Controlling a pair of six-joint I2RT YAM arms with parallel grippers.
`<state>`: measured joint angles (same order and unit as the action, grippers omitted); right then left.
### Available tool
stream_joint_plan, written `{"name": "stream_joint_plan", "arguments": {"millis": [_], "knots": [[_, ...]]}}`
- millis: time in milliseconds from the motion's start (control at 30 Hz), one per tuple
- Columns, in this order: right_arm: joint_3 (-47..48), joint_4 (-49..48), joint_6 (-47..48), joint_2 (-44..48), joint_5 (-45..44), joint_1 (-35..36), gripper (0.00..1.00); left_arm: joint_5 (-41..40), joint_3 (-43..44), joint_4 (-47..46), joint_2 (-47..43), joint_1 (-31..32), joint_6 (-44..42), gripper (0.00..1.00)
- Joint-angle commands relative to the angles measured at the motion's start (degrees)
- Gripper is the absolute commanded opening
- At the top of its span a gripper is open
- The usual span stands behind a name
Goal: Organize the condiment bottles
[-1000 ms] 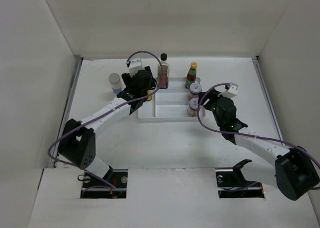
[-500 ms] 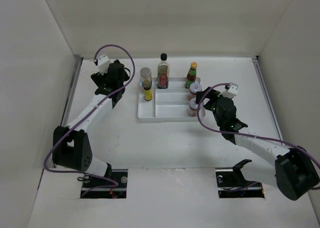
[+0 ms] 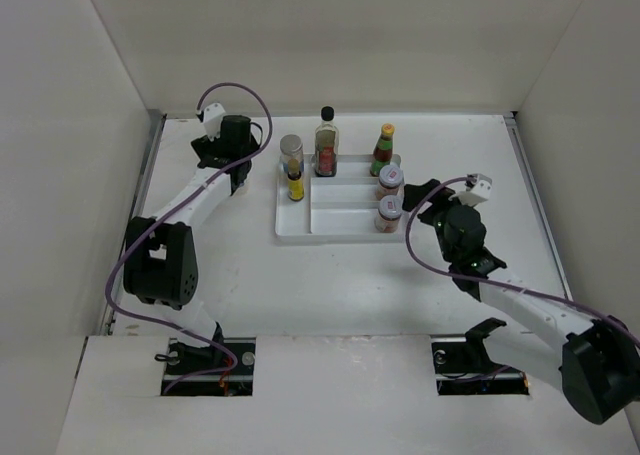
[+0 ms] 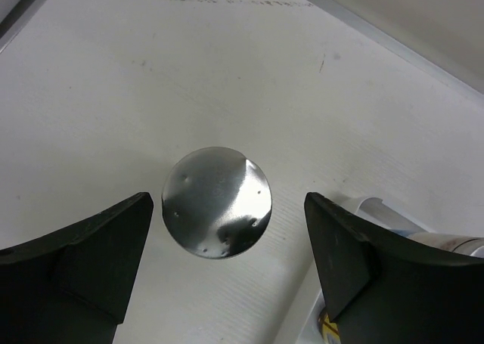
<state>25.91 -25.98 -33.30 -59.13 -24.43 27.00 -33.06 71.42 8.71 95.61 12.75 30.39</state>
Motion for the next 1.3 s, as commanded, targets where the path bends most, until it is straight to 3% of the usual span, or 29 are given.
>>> {"name": "stream_joint_plan", "arguments": {"millis": [0,233,433,533,800,1000,1267], "knots": [[-2.1,-5.8,-1.1,5.1,-3.5,-1.2,1.00,0.0,2.3,-2.0,0.7,-0.5,-0.6,0.79],[-4.2,-6.2,-4.1,7.7,-3.5,-3.7,1.00,-0.2,1.0,-2.4,1.6,-0.8,-0.5,0.73],[-7.0,-7.2,-7.0,11.4,-3.6,-6.4,1.00,-1.1,-3.5,-7.0,-0.6,-0.9,-0.5,0.45],[-7.0,-7.2,-7.2,11.1,-3.3,-6.6,1.00,-1.1,-4.2,-7.0,-2.9,-0.6,-0.7,0.36],[-6.5,-7.2,-7.2,9.6,-2.6,-6.5,1.00,-3.9,-10.9,-5.3,-17.9,6.1,-1.8,0.33],[-6.3,-7.4,-7.3,8.9,-2.3,-6.4,1.00,-4.5,-11.4,3.5,-27.5,11.2,-3.8,0.32],[-7.9,-7.7,-7.9,11.9,-3.2,-7.0,1.00,-3.5,-7.4,6.9,-27.5,22.3,-3.8,0.31]]}}
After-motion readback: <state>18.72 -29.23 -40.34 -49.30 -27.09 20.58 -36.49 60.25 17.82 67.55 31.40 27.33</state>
